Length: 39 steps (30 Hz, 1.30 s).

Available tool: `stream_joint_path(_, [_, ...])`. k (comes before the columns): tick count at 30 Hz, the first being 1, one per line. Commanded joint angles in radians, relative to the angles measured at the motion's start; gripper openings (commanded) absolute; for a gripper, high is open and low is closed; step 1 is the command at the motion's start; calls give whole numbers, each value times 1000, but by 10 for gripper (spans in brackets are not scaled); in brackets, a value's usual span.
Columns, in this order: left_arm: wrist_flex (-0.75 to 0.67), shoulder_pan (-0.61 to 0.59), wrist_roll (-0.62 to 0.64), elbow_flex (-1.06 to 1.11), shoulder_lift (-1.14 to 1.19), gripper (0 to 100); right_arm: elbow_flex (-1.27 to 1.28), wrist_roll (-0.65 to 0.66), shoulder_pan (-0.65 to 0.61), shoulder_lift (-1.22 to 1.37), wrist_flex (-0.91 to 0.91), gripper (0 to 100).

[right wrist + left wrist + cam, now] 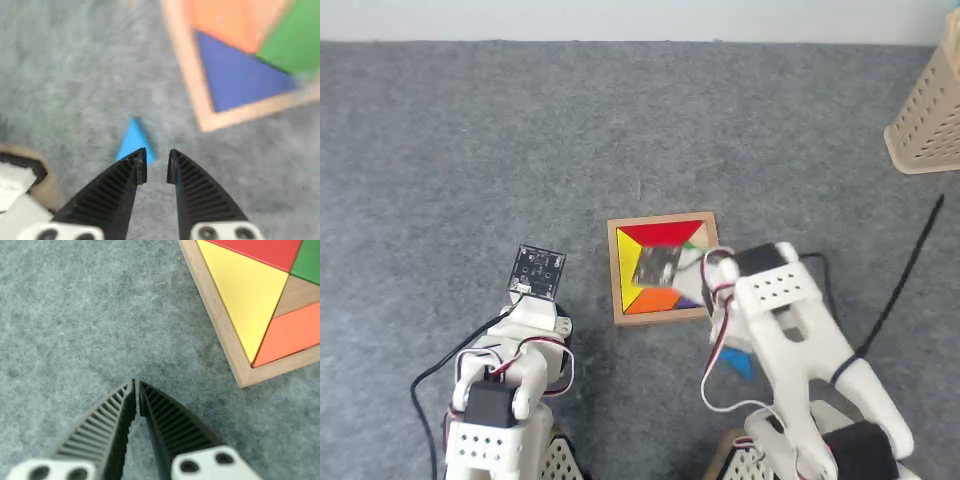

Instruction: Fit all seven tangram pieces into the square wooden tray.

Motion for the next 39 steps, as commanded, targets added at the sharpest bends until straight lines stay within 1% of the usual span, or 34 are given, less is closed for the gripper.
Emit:
stream_joint_path(1, [6,-3,6,-19,-21,12,-130,-97,59,-22,16,69])
stream_joint_path(4, [6,-3,6,-19,-21,12,-183,-141,136,-19,8,69])
stream_joint_path(6, [6,-3,6,-19,-21,12,-192,-146,177,-19,8,69])
stream_joint_path(8, [6,-3,6,-19,-21,12,-176,-143,186,-19,27,71])
stream_joint_path(9, [6,-3,6,-19,-21,12,-155,-124,173,-21,48,73])
stream_joint_path(11, [6,-3,6,-19,-21,12,-91,-58,96,-30,88,80])
stream_joint_path(13, [6,-2,6,-19,-21,12,-9,-29,21,-31,84,119])
stream_joint_path(17, [6,-3,6,-19,-21,12,130,-74,-50,-25,-33,204])
stream_joint_path(20, [6,-3,6,-19,-21,12,178,-80,-50,-21,-74,206])
stream_joint_path(29, [6,-3,6,-19,-21,12,204,-80,-47,-19,-79,206])
stream_joint_path(32, [6,-3,6,-19,-21,12,239,-77,-44,-19,-113,206])
stream_joint_path(36, [6,-3,6,-19,-21,12,262,-71,16,-19,-143,205])
stream_joint_path(39, [6,-3,6,-19,-21,12,267,-34,44,-19,-143,205])
